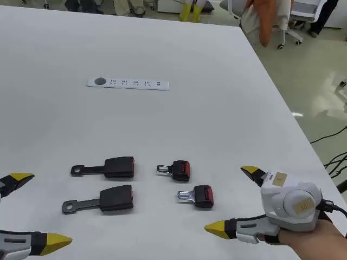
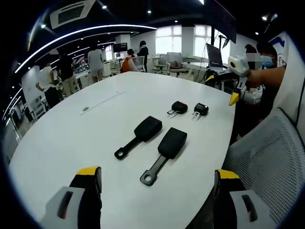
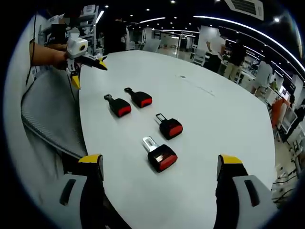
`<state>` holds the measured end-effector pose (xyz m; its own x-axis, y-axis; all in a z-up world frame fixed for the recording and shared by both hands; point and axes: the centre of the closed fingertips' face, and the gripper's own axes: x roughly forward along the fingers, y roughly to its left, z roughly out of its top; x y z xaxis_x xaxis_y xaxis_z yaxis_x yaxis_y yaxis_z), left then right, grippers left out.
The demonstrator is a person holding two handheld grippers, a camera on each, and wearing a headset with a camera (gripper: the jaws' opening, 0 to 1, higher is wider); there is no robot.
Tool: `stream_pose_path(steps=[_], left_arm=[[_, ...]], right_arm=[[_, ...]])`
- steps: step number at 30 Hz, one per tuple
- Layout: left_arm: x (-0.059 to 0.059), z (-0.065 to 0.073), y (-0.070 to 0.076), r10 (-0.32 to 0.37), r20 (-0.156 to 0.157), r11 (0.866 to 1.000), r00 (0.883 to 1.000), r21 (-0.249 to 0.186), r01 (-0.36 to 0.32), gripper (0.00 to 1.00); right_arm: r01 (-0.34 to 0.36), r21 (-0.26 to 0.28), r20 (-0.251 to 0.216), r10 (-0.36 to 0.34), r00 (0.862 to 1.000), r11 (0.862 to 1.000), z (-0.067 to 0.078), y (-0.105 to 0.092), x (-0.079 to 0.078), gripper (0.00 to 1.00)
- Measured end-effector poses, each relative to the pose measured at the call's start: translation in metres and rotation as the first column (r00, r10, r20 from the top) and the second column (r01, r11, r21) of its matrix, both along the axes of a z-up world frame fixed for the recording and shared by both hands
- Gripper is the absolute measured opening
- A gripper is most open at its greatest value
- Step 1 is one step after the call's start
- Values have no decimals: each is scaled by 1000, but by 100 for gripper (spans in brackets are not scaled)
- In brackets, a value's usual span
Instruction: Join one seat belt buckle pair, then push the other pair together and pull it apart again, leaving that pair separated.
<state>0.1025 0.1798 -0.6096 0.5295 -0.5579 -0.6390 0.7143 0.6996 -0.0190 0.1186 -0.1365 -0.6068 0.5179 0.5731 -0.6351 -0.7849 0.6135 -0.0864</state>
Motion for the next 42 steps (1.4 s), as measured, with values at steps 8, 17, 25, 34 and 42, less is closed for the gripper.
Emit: stream_pose_path(steps=[8, 17, 25, 34, 42], left_arm=[[2, 0, 1, 8, -2, 1000, 1000, -5, -8, 99], [3, -2, 5, 10, 0, 1000, 1000, 2, -10, 99], [4, -2, 11, 20, -1, 1000, 1000, 5, -20, 97], [4, 0, 9, 36, -5, 999, 999, 5, -36, 95], [4, -2, 12, 40, -1, 999, 999, 22, -40, 94]], right_arm=[[1, 6, -10, -1, 1000, 1000, -3, 3, 0, 100], [-4, 8, -15, 4, 1000, 1000, -2, 3, -1, 100], [-3, 0, -25, 3, 1000, 1000, -4, 2, -4, 98], [-18, -17, -21, 18, 1000, 1000, -1, 3, -5, 95], [-35, -55, -33, 33, 999, 998, -7, -1, -6, 91]])
